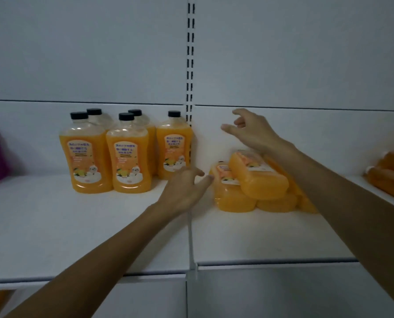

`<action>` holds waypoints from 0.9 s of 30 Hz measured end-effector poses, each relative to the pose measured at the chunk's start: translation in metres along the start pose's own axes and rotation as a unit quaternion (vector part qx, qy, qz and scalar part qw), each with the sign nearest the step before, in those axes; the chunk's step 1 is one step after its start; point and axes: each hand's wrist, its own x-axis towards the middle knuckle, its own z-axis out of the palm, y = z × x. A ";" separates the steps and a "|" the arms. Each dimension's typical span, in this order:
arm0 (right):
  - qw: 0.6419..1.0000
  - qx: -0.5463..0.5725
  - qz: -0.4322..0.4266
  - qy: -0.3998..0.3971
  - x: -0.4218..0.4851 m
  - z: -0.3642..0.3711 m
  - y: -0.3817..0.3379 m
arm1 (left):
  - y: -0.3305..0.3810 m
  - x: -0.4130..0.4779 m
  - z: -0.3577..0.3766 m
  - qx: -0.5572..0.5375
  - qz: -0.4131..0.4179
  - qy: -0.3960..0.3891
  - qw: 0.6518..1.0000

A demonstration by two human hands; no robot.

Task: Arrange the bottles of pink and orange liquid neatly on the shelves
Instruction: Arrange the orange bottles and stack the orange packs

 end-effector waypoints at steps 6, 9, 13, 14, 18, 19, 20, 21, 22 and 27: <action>0.971 -0.150 0.092 -0.162 -0.015 -0.024 0.053 | 0.048 0.017 0.024 -0.104 -0.001 -0.017 0.994; 0.952 -0.203 0.094 -0.209 -0.019 -0.015 0.061 | 0.061 0.017 0.037 -0.122 -0.037 -0.030 0.991; 0.962 -0.194 0.091 -0.170 -0.016 -0.008 0.059 | 0.066 0.017 0.051 -0.149 -0.075 -0.021 0.986; 0.967 -0.186 0.086 -0.155 -0.017 -0.006 0.058 | 0.068 0.015 0.051 -0.158 -0.086 -0.017 0.984; 0.992 -0.084 0.069 -0.068 -0.023 -0.002 0.050 | 0.073 0.009 0.053 -0.211 -0.097 0.011 0.973; 0.996 -0.050 0.068 -0.042 -0.023 -0.003 0.049 | 0.073 0.008 0.054 -0.223 -0.092 0.018 0.970; 0.997 -0.008 0.070 -0.012 -0.023 -0.004 0.046 | 0.072 0.007 0.056 -0.236 -0.088 0.025 0.968; 0.995 0.055 0.081 0.017 -0.022 -0.005 0.044 | 0.072 0.007 0.057 -0.251 -0.087 0.031 0.964; 0.984 0.145 0.098 0.038 -0.021 -0.006 0.041 | 0.072 0.006 0.058 -0.268 -0.086 0.035 0.959; 0.905 0.399 0.150 -0.009 -0.025 -0.001 0.019 | 0.080 0.001 0.037 -0.358 -0.028 0.084 0.929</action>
